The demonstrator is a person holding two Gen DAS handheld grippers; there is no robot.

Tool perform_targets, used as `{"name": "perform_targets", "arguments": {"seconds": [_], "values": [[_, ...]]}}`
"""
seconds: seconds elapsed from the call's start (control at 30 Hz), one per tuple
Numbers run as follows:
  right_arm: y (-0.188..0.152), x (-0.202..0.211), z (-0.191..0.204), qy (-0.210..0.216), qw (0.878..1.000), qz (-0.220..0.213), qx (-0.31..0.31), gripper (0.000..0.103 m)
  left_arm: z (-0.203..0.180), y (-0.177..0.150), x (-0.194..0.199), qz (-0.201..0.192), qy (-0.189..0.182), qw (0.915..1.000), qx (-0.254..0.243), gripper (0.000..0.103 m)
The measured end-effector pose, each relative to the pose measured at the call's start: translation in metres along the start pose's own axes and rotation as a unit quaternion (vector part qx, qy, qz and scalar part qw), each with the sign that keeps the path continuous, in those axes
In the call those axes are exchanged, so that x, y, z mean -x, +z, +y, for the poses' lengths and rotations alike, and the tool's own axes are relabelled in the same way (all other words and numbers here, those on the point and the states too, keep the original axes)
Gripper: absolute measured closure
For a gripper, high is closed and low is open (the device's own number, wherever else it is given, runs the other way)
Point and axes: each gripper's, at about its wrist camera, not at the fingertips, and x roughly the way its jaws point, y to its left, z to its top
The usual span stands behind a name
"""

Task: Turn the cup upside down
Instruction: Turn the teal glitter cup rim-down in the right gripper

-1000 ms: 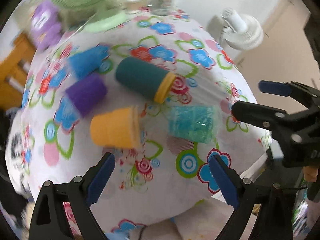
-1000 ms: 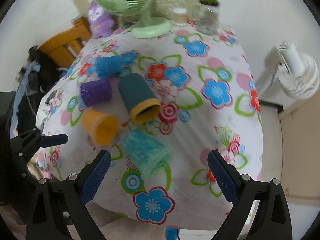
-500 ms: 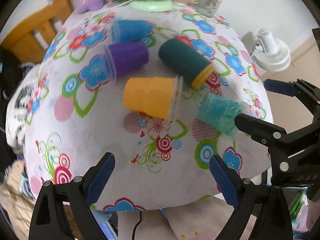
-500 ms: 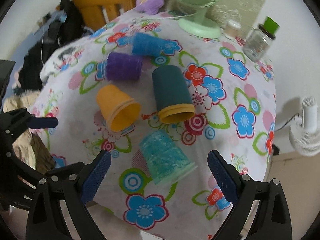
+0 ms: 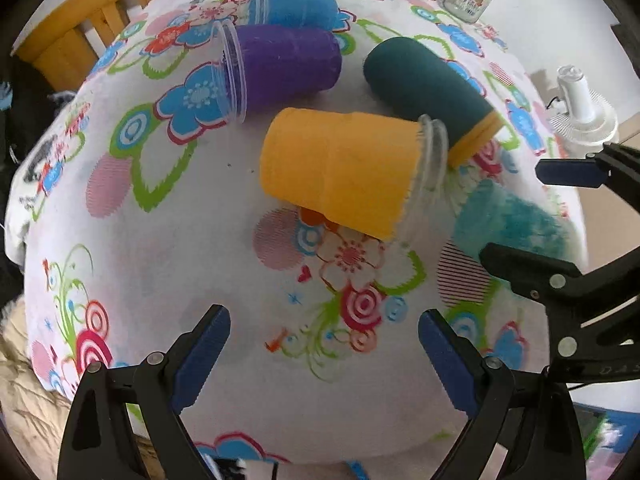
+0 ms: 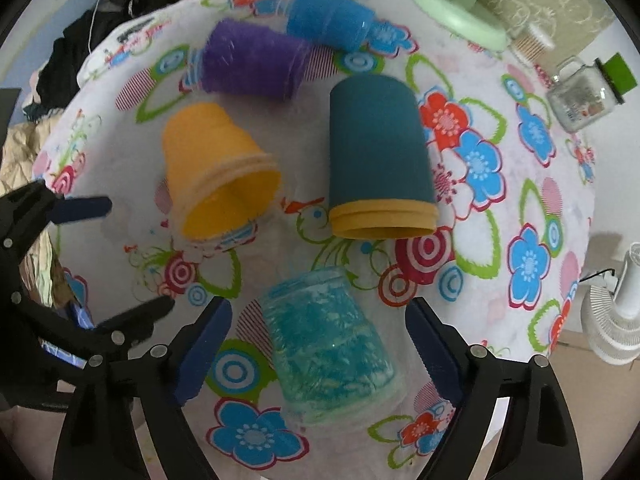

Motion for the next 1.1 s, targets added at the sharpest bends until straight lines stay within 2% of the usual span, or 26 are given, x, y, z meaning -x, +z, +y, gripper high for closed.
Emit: {"name": "perform_targets", "arguments": {"seconds": [0.17, 0.4, 0.53, 0.7, 0.87, 1.1], "values": [[0.003, -0.017, -0.002, 0.006, 1.000, 0.023, 0.001, 0.019, -0.001, 0.005, -0.012, 0.000, 0.019, 0.9997, -0.013, 0.007], [0.003, -0.041, 0.000, 0.010, 0.998, 0.055, 0.010, 0.031, -0.002, 0.006, -0.026, 0.011, 0.014, 0.9998, -0.012, 0.007], [0.002, -0.047, 0.006, 0.020, 0.998, 0.059, 0.014, 0.038, 0.000, 0.010, -0.028, 0.011, 0.015, 0.9998, -0.011, 0.007], [-0.002, -0.046, 0.010, 0.021, 0.999, 0.047, 0.010, 0.040, -0.001, 0.017, -0.029, 0.012, 0.014, 0.9996, -0.019, 0.007], [-0.001, -0.026, -0.002, 0.022, 0.999, 0.024, -0.009, 0.040, -0.003, 0.019, -0.016, 0.005, 0.013, 0.9993, -0.034, 0.007], [-0.004, 0.022, -0.005, 0.022, 0.997, -0.047, -0.063, 0.040, 0.008, 0.033, 0.024, -0.011, 0.006, 0.9989, -0.045, 0.007]]}}
